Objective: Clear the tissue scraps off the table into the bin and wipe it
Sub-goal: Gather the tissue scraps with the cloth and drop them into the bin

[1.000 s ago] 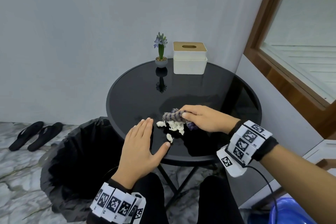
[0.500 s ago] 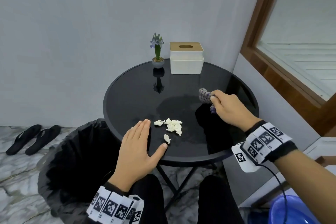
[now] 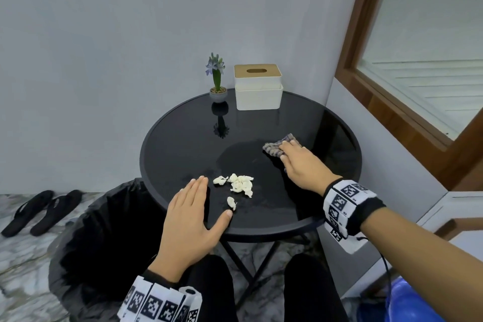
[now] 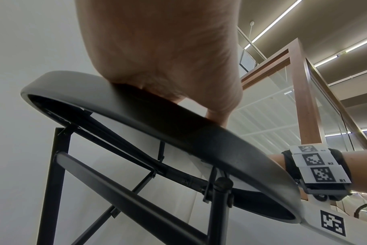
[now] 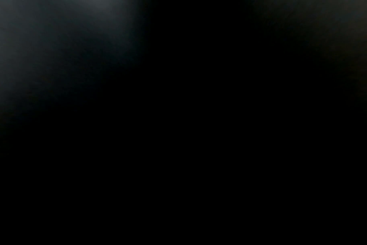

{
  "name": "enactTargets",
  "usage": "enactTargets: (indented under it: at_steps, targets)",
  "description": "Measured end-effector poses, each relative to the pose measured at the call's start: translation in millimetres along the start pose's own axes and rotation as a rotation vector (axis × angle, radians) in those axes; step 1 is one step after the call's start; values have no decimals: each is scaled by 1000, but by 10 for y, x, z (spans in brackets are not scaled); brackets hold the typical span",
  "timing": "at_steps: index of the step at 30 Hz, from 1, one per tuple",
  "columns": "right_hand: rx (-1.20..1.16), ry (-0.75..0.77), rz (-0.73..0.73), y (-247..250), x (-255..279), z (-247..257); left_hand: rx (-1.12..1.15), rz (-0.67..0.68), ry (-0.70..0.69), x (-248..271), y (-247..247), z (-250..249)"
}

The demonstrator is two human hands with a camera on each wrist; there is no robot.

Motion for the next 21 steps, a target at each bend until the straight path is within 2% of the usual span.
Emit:
enactTargets:
  at_steps: [7, 16, 18, 21]
  targets:
    - [-109, 52, 27, 76, 196, 200, 1, -2, -5, 2, -13, -22]
    - [-265, -83, -196, 6, 548, 677, 24, -2, -7, 6, 10, -25]
    - [-240, -92, -213, 8, 601, 785, 33, 9, -9, 8, 26, -25]
    - [-81, -94, -206, 62, 614, 890, 72, 12, -16, 15, 66, 1]
Point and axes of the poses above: each hand's wrist, its own x-axis away from the middle knuckle, its own y-axis out of the back of the hand, z = x × y, the point moved 1 cm from there along -x, towards the middle knuckle, and after that the axes turned 13 degrees about x, right-handed, at the moved point
